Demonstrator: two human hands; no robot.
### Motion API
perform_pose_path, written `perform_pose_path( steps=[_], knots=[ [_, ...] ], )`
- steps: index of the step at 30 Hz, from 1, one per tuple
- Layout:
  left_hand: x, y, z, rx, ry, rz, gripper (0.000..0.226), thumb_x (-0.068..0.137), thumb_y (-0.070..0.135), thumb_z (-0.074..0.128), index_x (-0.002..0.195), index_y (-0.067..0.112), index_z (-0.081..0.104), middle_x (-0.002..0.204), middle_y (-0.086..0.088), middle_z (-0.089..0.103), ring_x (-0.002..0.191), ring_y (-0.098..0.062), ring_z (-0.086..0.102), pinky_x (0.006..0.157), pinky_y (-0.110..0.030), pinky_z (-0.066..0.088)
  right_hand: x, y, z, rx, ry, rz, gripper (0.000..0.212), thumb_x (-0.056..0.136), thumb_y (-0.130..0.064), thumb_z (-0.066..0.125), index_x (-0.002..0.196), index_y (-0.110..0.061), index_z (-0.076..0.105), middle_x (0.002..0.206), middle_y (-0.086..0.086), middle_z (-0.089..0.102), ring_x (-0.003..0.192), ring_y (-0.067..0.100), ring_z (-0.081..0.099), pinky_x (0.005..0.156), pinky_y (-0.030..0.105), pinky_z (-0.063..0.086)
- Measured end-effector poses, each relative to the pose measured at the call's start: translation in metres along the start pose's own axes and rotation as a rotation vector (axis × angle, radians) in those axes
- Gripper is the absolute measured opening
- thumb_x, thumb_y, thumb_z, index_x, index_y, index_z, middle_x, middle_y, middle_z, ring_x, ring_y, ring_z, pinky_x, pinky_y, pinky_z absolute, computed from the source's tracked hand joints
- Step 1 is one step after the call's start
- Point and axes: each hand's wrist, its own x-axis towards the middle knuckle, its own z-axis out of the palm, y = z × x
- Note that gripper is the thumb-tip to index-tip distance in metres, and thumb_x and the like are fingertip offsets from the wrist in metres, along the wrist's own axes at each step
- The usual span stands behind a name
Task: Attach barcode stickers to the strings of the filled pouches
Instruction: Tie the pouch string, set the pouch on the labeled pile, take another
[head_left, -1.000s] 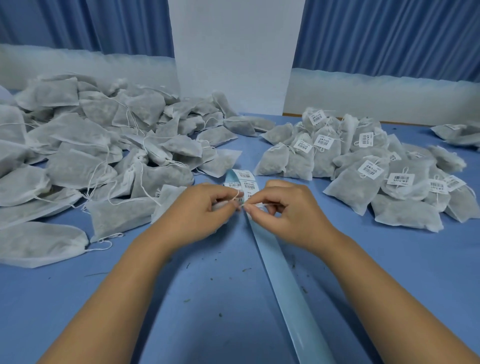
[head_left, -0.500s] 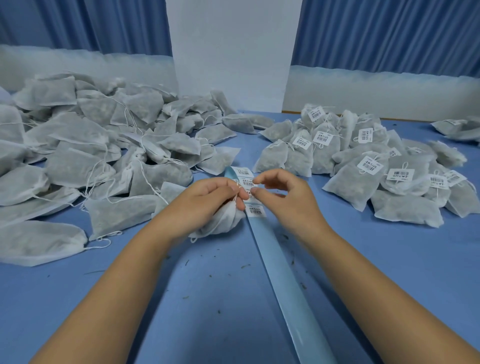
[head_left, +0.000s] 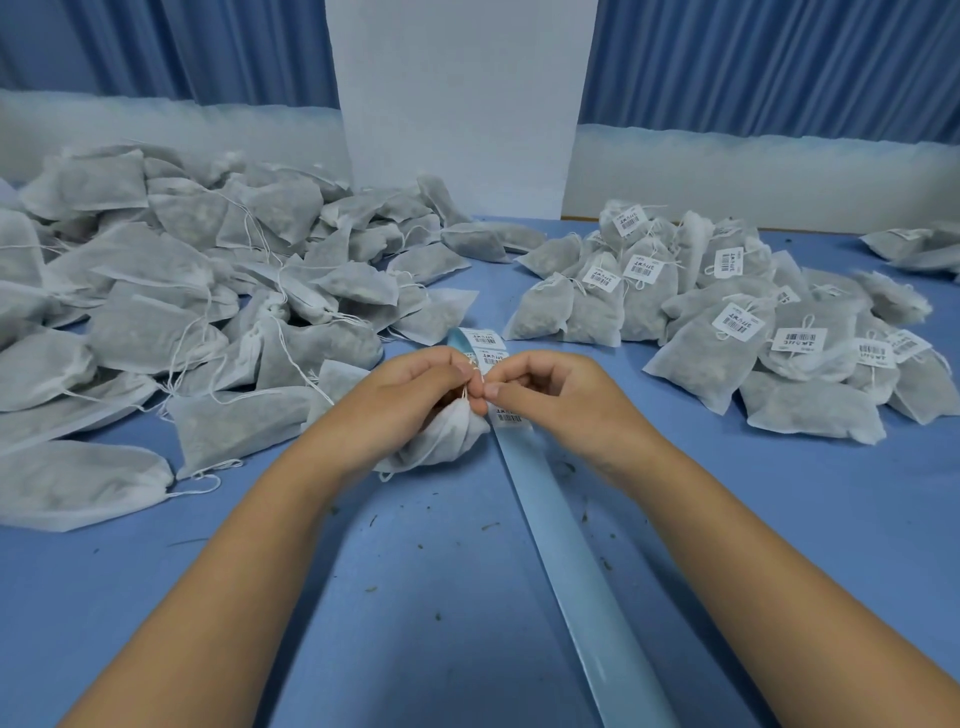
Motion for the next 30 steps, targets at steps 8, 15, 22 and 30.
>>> perform_pose_path(
  steps=[8,15,22,30],
  knots=[
    [0.004,-0.003,0.004,0.221,0.142,0.069,0.017,0.097,0.02,0.059,0.083,0.02,0.069,0.119,-0.007,0.06,0.105,-0.014,0.059,0.096,-0.023,0.04,0.002,0.001,0.002,-0.099,0.034,-0.027,0.009,0.09,-0.009,0.058,0.082,-0.008,0.061,0.071,-0.004,0.052,0.07,0.012,0.044,0.071,0.03,0.039],
    [0.004,-0.004,0.006,0.251,0.1,0.089,0.022,0.098,0.015,0.057,0.08,0.018,0.069,0.112,-0.012,0.063,0.111,-0.018,0.056,0.103,-0.03,0.039,-0.001,0.001,0.003,0.003,0.036,-0.123,0.029,0.082,-0.002,0.074,0.086,-0.013,0.047,0.08,0.002,0.063,0.073,0.017,0.051,0.073,0.035,0.046],
    [0.004,-0.004,0.008,0.248,0.108,0.105,0.022,0.097,0.016,0.058,0.077,0.02,0.066,0.106,-0.009,0.061,0.086,-0.005,0.052,0.084,-0.021,0.038,0.0,0.004,0.003,-0.155,0.039,-0.229,0.023,0.084,0.0,0.07,0.095,-0.021,0.069,0.071,-0.004,0.06,0.066,0.01,0.051,0.065,0.024,0.044],
    [0.006,-0.01,0.004,0.343,0.129,0.157,0.015,0.096,0.019,0.062,0.086,0.011,0.071,0.103,-0.005,0.065,0.102,-0.01,0.056,0.091,-0.02,0.041,0.004,0.006,-0.007,-0.252,-0.007,-0.143,0.005,0.086,-0.017,0.074,0.09,-0.017,0.076,0.076,-0.006,0.07,0.07,0.01,0.061,0.072,0.022,0.051]
  ],
)
